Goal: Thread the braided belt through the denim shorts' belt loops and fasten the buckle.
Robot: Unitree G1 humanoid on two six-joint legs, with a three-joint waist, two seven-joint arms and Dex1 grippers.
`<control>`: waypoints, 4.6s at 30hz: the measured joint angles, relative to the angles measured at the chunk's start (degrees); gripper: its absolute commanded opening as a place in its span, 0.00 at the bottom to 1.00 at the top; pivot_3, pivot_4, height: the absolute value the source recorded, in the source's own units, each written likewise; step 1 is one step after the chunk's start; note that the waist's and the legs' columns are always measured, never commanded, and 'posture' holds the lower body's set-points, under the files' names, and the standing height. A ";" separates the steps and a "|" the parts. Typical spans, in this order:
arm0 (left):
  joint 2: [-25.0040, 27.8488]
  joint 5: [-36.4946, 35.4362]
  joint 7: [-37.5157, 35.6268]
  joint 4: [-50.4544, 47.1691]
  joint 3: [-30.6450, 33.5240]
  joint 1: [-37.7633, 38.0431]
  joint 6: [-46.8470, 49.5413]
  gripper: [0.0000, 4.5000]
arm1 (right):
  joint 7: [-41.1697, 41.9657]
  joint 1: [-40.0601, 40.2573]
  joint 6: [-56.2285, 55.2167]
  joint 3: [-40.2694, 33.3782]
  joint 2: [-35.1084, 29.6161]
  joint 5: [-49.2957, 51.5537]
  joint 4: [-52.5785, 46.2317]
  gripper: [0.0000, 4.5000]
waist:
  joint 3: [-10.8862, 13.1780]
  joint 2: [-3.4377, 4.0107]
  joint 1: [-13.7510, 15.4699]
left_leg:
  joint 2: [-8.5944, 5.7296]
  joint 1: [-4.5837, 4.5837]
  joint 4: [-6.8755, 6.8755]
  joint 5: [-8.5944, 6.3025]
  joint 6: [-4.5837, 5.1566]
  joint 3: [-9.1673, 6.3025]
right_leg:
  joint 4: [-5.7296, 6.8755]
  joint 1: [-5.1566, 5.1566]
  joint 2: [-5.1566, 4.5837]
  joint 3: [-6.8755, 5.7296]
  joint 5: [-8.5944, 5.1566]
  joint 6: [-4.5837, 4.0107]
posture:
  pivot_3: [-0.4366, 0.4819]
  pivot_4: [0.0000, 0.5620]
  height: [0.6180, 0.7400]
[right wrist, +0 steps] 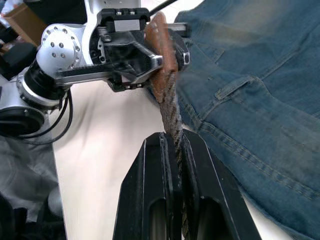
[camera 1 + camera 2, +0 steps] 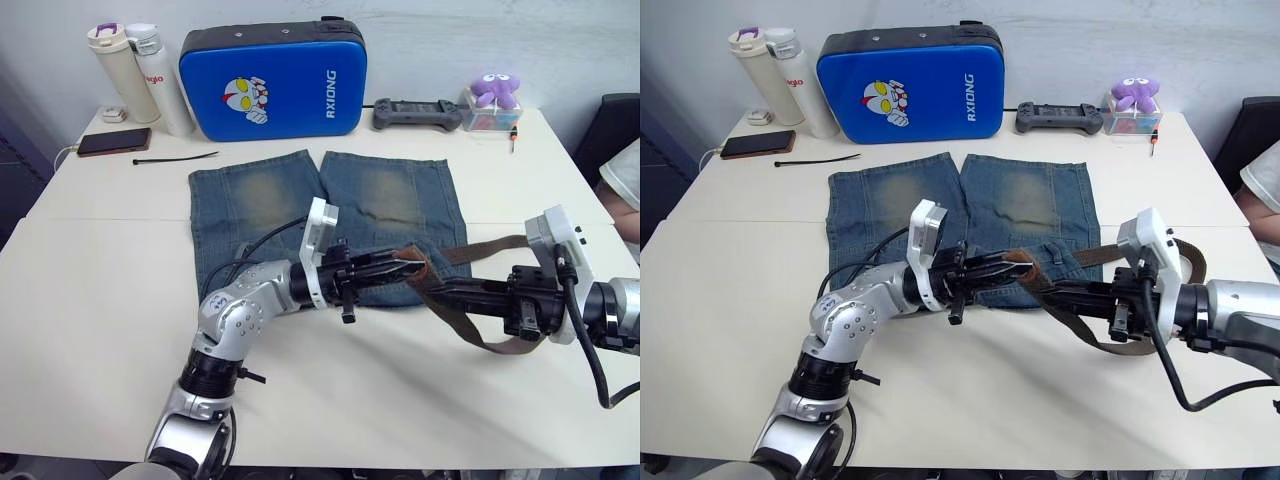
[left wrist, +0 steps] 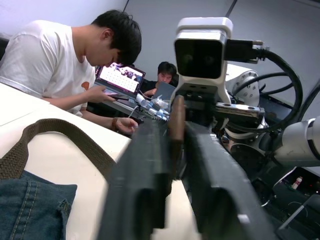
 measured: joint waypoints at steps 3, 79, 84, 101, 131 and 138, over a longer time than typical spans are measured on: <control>-1.08 0.00 -1.02 2.36 0.08 -1.22 0.00 0.00 | -3.07 1.71 0.11 -1.78 -0.01 2.04 -0.44 0.19 | 0.00 0.00 0.08 | 0.00 -0.38 0.20 0.01 -0.01 -0.04 | 0.11 -0.31 0.00 -0.04 0.01 0.02 | 0.48 0.27 0.99; -3.95 -6.16 19.32 24.43 12.35 -19.45 11.37 0.80 | -37.90 9.72 -44.66 7.50 43.91 14.95 0.35 0.00 | 0.08 -0.16 -0.81 | -0.04 -0.40 0.18 0.09 -0.15 0.02 | 0.19 -0.47 0.03 0.11 0.11 0.25 | 0.48 0.27 0.99; 6.21 7.11 4.96 21.53 0.93 -18.89 0.47 0.99 | -40.43 10.06 -41.38 3.44 35.51 17.14 1.87 0.00 | 0.09 -0.10 -0.51 | -0.06 -0.43 0.05 0.09 -0.14 0.02 | 0.08 -0.47 -0.04 0.10 0.09 0.20 | 0.48 0.27 0.99; -4.35 49.26 -0.66 41.92 -27.96 -24.85 -33.64 0.99 | -45.87 15.30 -29.80 -7.57 15.71 16.51 3.41 0.00 | 0.08 -0.05 -0.22 | -0.08 -0.58 0.02 -0.13 0.51 0.10 | -0.01 -0.43 -0.03 0.08 0.12 0.27 | 0.48 0.27 0.99; 16.73 42.98 -32.58 13.08 -25.50 -11.79 -27.92 0.01 | -41.95 27.15 -22.13 -8.60 12.85 20.40 -4.27 0.00 | 0.03 0.04 -0.26 | -0.03 -0.50 0.08 -0.03 0.35 0.03 | 0.04 -0.40 -0.04 0.09 0.12 0.25 | 0.48 0.27 0.99; 17.09 37.02 -34.96 8.75 -23.25 -10.32 -15.12 0.63 | -43.19 27.68 -21.95 -8.35 12.72 20.75 -4.56 0.00 | 0.03 0.04 -0.15 | -0.03 -0.55 0.16 -0.09 0.45 -0.03 | 0.02 -0.40 -0.06 0.06 0.12 0.25 | 0.48 0.27 0.99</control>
